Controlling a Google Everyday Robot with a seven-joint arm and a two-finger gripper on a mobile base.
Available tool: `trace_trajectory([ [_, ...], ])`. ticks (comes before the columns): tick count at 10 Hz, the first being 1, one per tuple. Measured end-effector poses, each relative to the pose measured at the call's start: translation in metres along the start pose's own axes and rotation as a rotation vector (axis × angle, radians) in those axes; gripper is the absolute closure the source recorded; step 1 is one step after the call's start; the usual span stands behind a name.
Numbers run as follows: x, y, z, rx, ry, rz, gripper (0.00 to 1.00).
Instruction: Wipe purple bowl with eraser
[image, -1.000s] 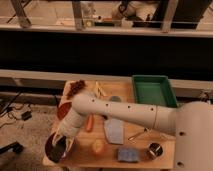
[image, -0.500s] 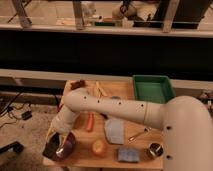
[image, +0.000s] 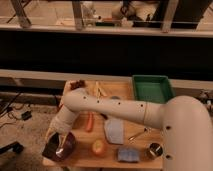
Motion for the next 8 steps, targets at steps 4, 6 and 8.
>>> trace_trajectory([
  [4, -0.0004, -0.0002, 0.0000, 0.000, 0.000, -0.001, 0.35],
  [6, -0.0004, -0.0002, 0.0002, 0.000, -0.001, -0.001, 0.21],
  [8, -0.0004, -0.0002, 0.0002, 0.000, -0.001, -0.001, 0.20],
])
